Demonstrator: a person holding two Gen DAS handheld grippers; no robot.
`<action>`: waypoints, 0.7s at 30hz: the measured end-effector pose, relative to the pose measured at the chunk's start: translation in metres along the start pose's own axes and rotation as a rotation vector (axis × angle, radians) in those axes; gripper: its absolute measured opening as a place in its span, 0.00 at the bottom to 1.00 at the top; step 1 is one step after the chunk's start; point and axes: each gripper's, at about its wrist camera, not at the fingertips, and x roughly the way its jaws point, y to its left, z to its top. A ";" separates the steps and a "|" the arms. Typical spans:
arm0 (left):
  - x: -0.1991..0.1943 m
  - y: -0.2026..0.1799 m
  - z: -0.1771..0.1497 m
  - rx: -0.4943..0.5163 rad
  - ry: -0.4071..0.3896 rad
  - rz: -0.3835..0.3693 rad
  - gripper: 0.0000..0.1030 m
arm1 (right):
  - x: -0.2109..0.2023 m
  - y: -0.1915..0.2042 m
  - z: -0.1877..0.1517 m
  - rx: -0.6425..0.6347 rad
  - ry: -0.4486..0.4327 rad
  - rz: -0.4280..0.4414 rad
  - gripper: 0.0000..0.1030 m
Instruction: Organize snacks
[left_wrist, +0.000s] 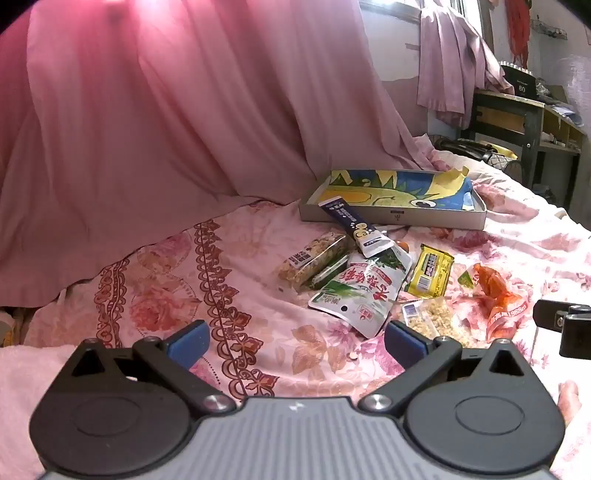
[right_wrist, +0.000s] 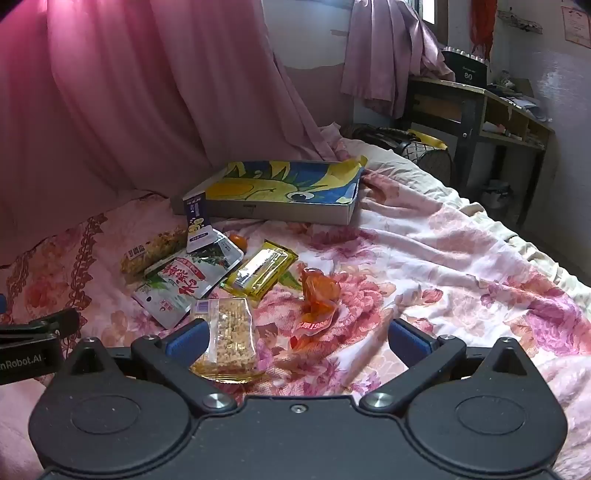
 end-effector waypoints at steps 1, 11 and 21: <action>0.000 0.000 0.000 0.000 0.000 0.000 1.00 | 0.000 0.000 0.000 -0.001 -0.002 -0.001 0.99; 0.000 0.000 0.000 0.000 0.002 0.000 1.00 | 0.001 0.001 -0.001 -0.006 0.003 -0.004 0.99; 0.000 0.000 0.000 0.001 0.004 0.001 1.00 | 0.001 0.002 -0.001 -0.008 0.006 -0.005 0.99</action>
